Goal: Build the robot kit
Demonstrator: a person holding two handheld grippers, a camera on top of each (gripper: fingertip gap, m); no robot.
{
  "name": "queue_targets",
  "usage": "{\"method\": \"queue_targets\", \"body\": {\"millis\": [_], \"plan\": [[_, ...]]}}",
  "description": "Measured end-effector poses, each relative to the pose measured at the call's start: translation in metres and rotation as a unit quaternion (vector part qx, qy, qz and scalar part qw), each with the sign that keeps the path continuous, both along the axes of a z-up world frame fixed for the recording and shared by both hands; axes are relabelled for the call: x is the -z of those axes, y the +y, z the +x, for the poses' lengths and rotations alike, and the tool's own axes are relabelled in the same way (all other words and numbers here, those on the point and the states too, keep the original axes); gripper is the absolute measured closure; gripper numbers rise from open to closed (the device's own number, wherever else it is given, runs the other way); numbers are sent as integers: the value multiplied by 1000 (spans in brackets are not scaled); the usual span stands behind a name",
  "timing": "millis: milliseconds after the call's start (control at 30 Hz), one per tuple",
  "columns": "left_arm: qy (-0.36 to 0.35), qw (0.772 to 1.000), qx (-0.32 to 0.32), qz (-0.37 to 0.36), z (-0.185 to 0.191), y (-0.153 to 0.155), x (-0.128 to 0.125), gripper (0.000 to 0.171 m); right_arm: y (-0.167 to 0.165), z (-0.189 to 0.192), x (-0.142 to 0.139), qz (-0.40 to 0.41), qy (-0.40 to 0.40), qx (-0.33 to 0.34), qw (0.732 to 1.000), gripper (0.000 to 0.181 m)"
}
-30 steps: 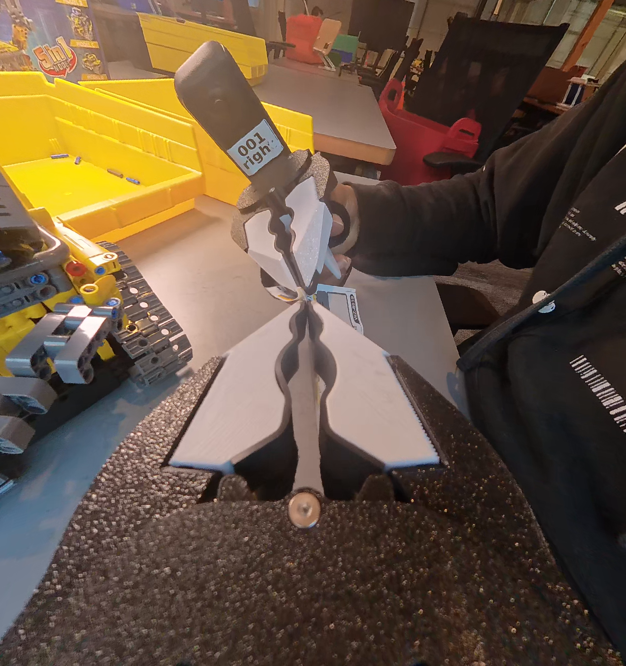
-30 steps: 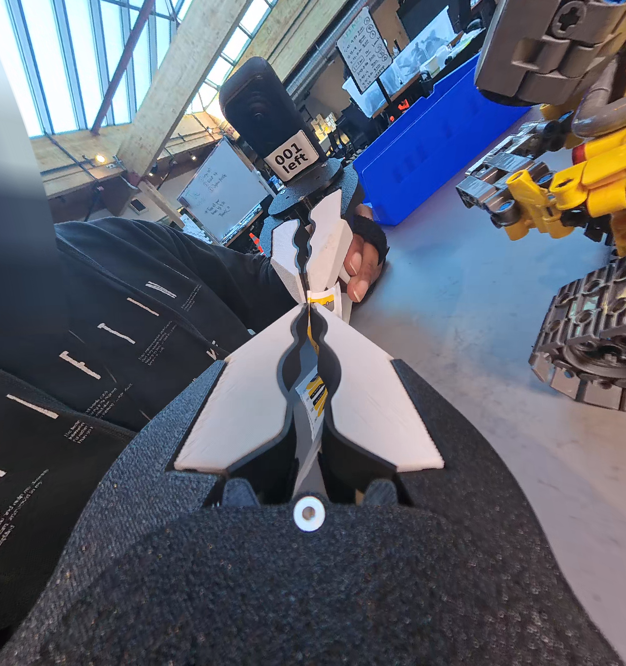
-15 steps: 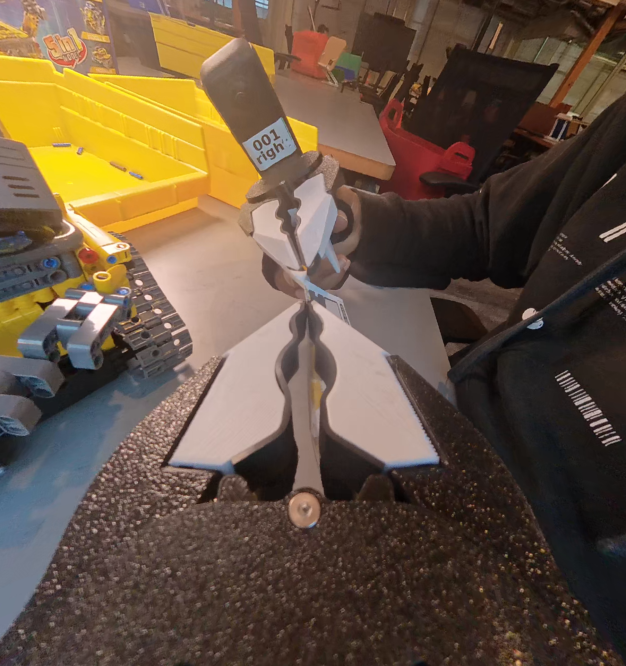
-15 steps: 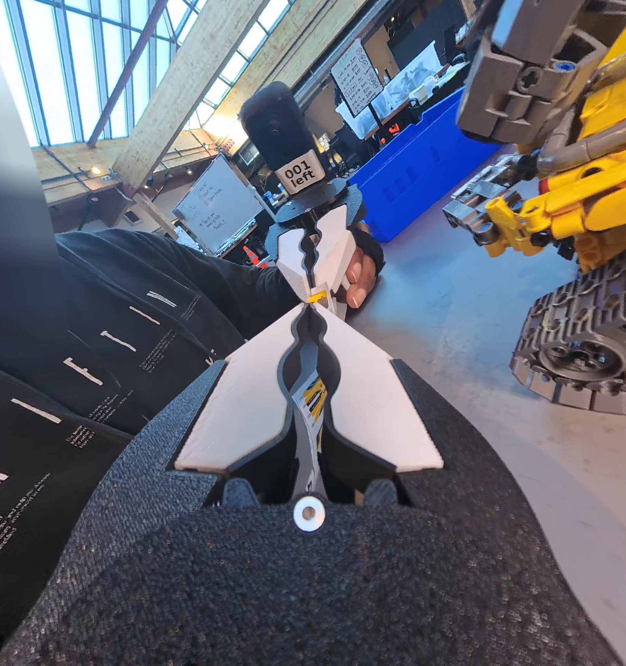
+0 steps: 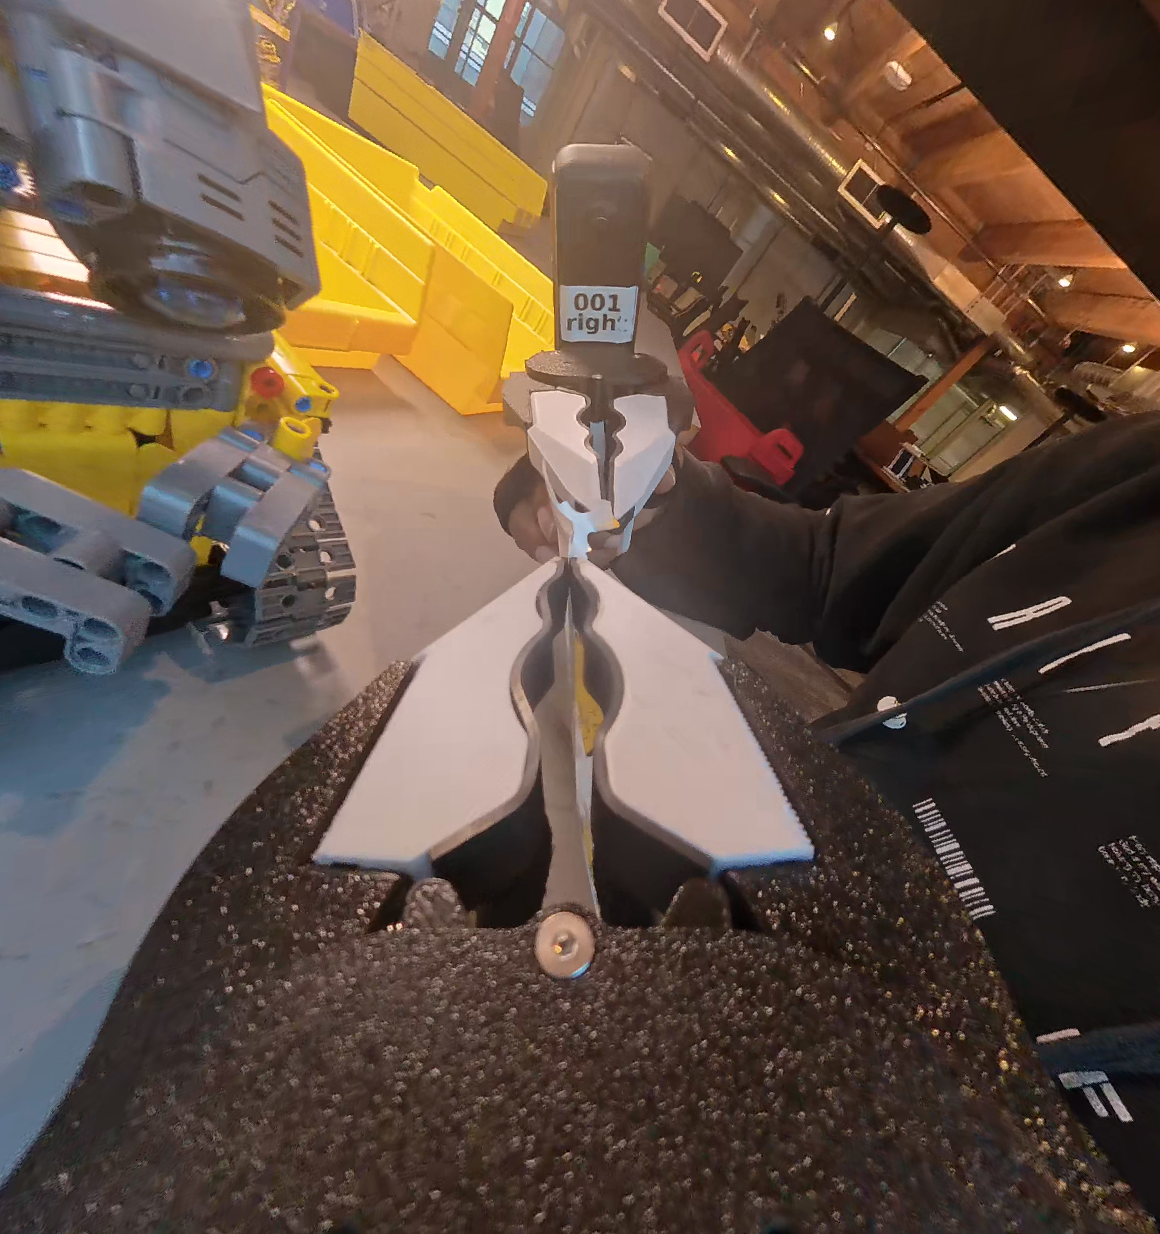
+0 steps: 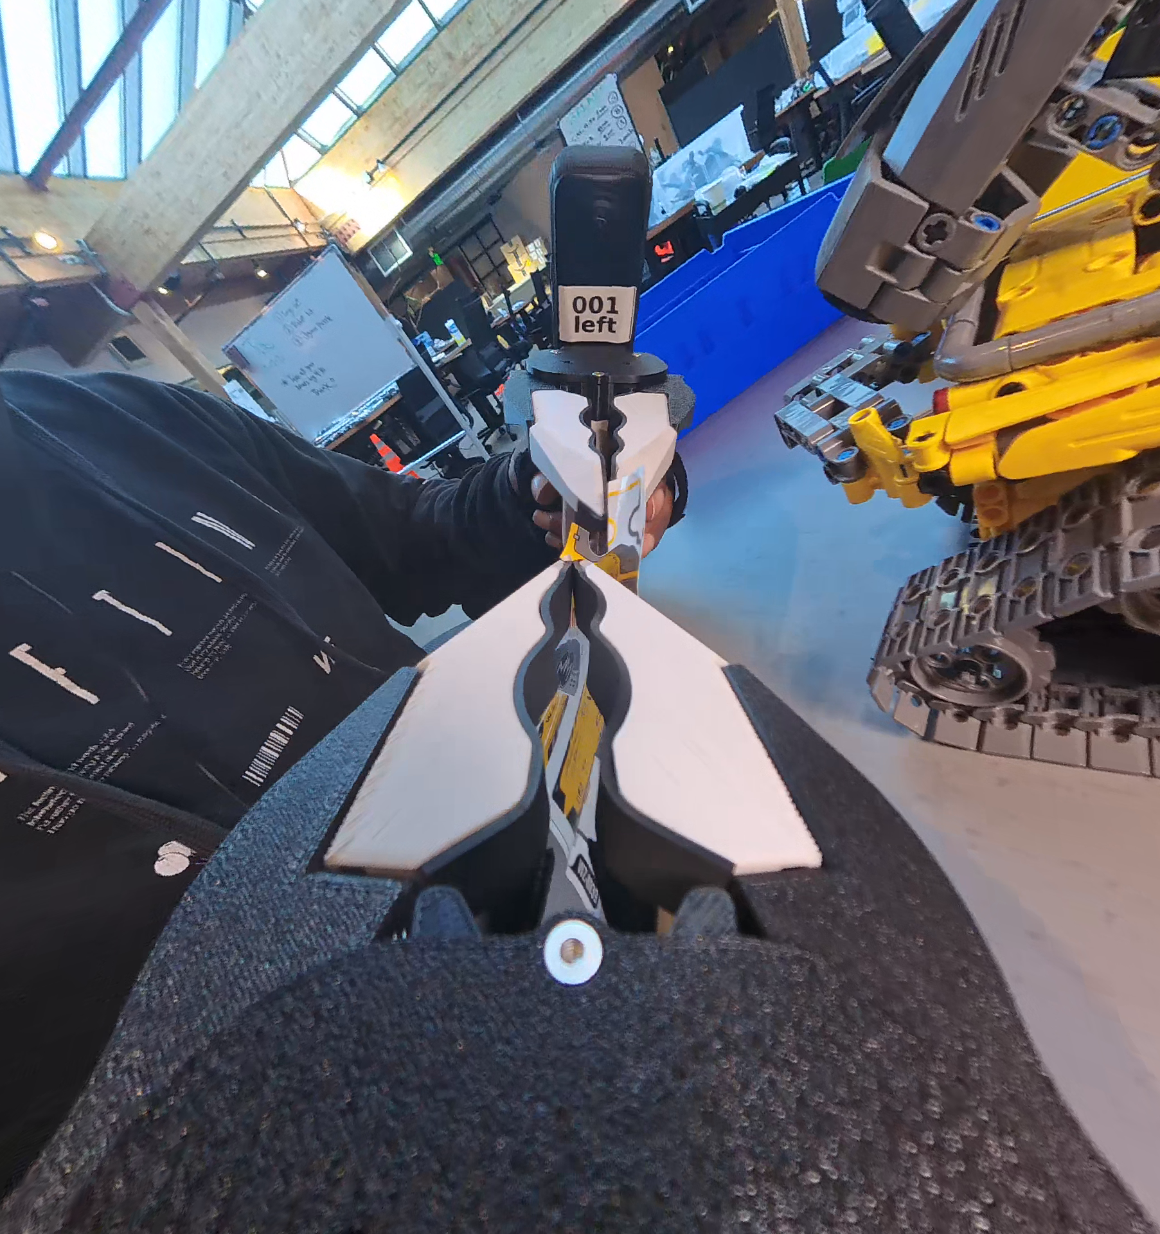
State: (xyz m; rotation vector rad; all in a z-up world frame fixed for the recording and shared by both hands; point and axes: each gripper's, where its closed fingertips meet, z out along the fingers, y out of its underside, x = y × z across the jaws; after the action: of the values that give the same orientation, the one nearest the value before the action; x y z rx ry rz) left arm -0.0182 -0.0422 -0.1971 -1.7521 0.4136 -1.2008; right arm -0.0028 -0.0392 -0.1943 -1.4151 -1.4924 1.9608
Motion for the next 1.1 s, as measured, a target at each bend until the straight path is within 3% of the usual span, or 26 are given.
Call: {"method": "queue_targets", "body": {"millis": [367, 700, 933, 1100], "plan": [[-31, 999, -28, -8, -17, 7, -6, 171, 14, 8, -3, 10, 7, 22, 1000, 181], [-18, 999, -46, -4, -37, 11, -8, 171, 30, 25, -25, 4, 54, 37, 998, 181], [30, 998, -38, -30, -70, 2, -4, 171, 32, 30, -37, -10, 80, 41, 996, 181], [137, 982, -105, -78, -130, 0, 25, 171, 33, 30, -39, -20, 83, 42, 995, 181]]}}
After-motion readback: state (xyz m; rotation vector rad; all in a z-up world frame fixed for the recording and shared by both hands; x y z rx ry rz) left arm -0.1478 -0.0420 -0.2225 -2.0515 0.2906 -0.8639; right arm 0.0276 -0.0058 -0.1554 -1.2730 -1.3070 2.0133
